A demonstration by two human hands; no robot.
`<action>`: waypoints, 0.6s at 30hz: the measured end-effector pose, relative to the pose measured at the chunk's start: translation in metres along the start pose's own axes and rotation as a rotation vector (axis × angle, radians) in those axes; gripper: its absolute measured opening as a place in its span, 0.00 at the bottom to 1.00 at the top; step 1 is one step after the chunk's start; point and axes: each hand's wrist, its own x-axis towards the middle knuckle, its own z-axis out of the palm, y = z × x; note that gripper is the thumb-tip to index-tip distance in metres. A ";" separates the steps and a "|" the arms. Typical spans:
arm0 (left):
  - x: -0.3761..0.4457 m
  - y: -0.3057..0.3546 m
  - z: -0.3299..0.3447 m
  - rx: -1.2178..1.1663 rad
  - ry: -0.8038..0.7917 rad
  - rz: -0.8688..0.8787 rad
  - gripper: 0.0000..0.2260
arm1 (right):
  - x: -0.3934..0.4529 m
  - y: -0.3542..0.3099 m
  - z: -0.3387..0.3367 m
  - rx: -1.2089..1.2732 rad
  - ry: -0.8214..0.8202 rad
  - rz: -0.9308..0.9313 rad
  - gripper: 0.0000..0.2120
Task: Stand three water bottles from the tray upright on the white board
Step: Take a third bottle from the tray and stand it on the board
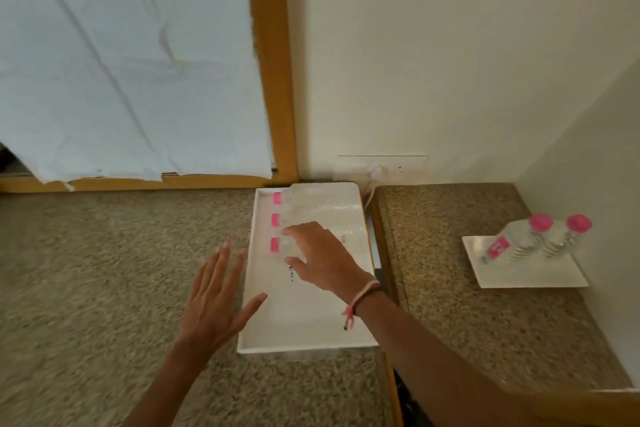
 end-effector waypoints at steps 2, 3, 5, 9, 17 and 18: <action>-0.004 -0.012 0.008 0.001 -0.027 0.021 0.42 | 0.021 0.001 0.024 -0.261 -0.083 -0.004 0.24; -0.006 -0.018 0.011 -0.009 -0.051 0.022 0.42 | 0.029 -0.001 0.036 -0.382 -0.103 -0.009 0.23; -0.007 -0.021 0.018 -0.033 -0.064 0.046 0.40 | 0.031 0.001 0.052 -0.532 -0.065 -0.003 0.18; -0.008 -0.029 0.025 -0.076 -0.070 0.045 0.36 | 0.027 -0.008 0.064 -0.480 0.115 -0.019 0.09; -0.011 -0.036 0.037 -0.079 -0.072 0.031 0.32 | -0.042 -0.014 -0.010 0.049 0.685 0.124 0.18; -0.011 -0.037 0.038 -0.085 -0.070 0.026 0.32 | -0.051 -0.012 -0.015 0.095 0.703 0.161 0.18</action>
